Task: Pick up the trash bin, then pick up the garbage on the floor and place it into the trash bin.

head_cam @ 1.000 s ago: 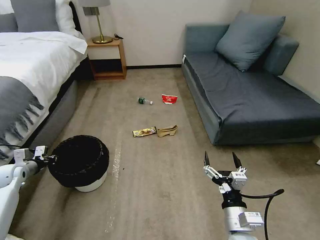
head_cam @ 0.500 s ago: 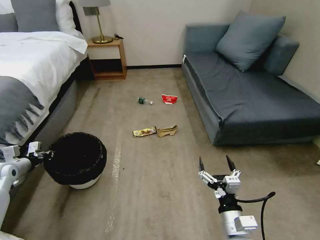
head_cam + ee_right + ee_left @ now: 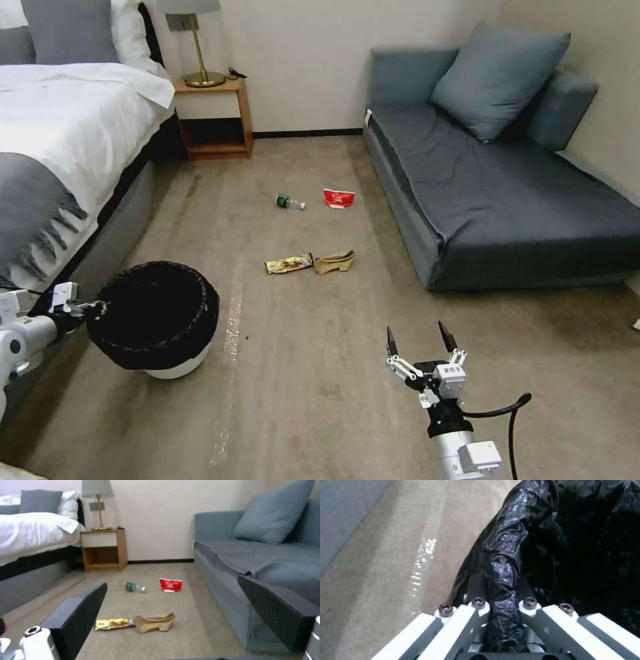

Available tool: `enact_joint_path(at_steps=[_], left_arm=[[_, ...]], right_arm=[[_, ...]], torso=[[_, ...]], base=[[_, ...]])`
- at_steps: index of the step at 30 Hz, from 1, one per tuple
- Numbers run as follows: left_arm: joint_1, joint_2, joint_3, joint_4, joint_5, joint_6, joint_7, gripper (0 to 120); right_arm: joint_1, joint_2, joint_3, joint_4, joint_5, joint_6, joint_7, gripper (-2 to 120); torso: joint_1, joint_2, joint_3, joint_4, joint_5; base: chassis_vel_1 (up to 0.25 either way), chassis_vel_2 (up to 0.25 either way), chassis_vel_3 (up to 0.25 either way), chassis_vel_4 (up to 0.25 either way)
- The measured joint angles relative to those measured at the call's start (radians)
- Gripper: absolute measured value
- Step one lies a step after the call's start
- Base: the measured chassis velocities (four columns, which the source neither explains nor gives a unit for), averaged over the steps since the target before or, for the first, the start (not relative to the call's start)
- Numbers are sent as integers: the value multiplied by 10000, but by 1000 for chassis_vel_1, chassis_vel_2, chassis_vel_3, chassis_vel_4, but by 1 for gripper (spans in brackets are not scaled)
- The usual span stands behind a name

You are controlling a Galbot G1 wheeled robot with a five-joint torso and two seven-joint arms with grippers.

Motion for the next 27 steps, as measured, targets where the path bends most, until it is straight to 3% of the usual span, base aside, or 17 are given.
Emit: enact_joint_path(at_steps=[27], left_arm=[[-69,21,-167,367,-73,-18,-20,5]], right_arm=[[86,-55,6,-283,13,93,-279,100]], torso=[[0,0,0,0,1]], base=[[-76,77,79,-78]])
